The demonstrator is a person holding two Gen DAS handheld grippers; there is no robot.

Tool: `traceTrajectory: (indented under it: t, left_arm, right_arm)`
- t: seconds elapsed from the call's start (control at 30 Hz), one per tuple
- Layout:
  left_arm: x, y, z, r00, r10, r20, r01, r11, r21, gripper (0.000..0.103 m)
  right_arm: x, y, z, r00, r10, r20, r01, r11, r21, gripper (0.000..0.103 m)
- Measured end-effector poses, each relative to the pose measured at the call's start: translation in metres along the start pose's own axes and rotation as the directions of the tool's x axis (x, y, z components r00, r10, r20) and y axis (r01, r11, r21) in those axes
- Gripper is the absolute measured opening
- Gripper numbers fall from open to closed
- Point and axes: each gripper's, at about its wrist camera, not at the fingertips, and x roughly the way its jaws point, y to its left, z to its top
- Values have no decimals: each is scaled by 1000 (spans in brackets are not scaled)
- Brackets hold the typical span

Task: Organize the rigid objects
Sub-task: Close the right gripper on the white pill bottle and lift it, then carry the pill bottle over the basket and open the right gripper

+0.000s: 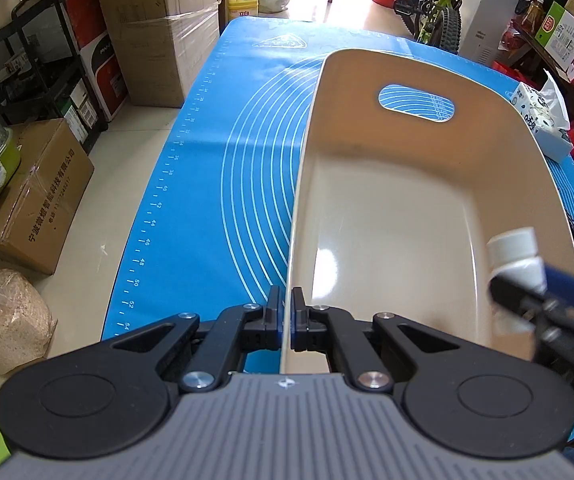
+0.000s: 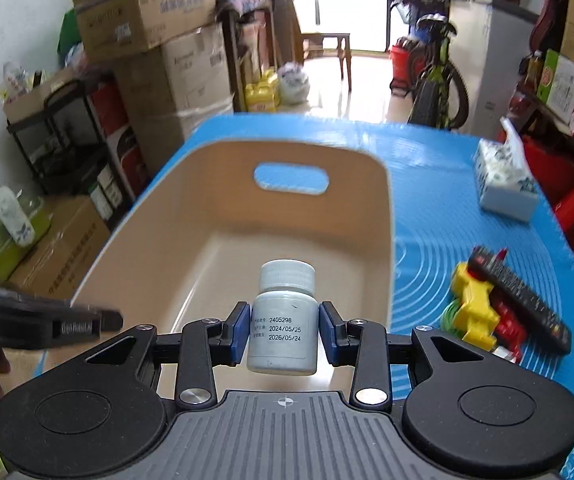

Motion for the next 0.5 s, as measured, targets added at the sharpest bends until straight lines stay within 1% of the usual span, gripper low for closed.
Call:
traceTrajectory:
  t: [0.17,0.37,0.43,0.5]
  left_arm:
    - [-1,-1,0,1000,0,4,0,1000,-1,5]
    - [0,0,1,1000,2,2,-2,1000,-1,5]
    - [0,0,1,1000,2,1,-2,1000,-2,5]
    - [0,0,1,1000,2,1,-2,1000,-3,5]
  right_arm:
    - [16,4,-9,995,3,-104,-4,1000,-14,44]
    - [19,18,-12,995,-47,-92,39,995,-90,45]
    - [18,17,-12,995,-40,-90,32,995,-89,45]
    - [16,15,-10,996,-27,-86,20,997,-74,50]
